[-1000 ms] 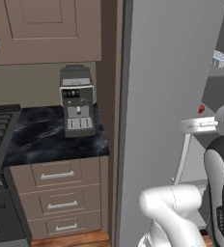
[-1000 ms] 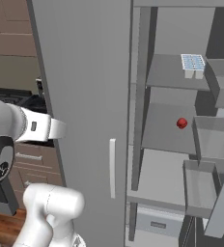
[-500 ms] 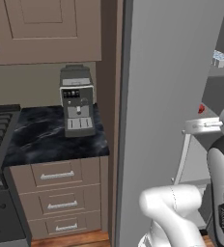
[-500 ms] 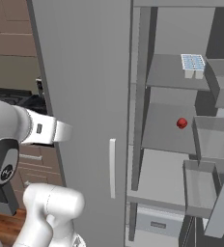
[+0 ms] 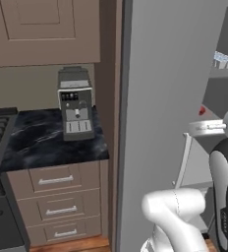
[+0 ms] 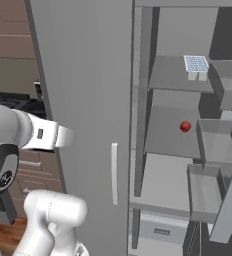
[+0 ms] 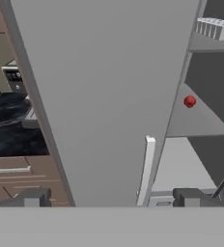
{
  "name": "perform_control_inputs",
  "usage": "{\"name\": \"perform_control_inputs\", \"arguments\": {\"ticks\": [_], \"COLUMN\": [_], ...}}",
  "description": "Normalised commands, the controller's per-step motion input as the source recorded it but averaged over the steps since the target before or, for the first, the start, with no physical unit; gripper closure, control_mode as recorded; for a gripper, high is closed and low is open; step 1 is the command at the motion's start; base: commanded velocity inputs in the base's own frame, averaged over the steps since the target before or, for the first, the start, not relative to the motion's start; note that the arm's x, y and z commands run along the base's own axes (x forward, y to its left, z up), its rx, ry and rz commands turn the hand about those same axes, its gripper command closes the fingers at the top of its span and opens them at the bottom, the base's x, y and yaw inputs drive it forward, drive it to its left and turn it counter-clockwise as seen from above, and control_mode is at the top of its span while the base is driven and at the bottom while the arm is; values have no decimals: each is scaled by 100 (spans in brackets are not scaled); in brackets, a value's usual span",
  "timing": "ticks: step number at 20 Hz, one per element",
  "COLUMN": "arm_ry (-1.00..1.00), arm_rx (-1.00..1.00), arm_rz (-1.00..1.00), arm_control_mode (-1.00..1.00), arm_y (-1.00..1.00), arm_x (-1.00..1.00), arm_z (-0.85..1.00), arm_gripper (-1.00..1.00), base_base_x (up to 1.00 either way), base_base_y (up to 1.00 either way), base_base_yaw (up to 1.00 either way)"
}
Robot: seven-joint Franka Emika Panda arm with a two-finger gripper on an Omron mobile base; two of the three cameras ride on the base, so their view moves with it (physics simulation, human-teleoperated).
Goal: Open the freezer door, pick up the ice cube tray from the freezer, and place it on the dining counter.
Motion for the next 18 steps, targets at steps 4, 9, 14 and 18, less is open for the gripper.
{"name": "perform_control_inputs", "arguments": {"ticks": [4, 9, 14, 18], "arm_ry": [0, 0, 0, 0], "arm_rx": [0, 0, 0, 0], "arm_rz": [0, 0, 0, 0], "arm_control_mode": [100, 100, 100, 100], "arm_y": [0, 0, 0, 0], "arm_x": [0, 0, 0, 0], "arm_z": [0, 0, 0, 0], "arm_gripper": [-100, -100, -100, -100], "base_base_x": [0, 0, 0, 2], "base_base_y": [-39, -37, -38, -20], "base_base_yaw": [-5, -19, -27, -31]}}
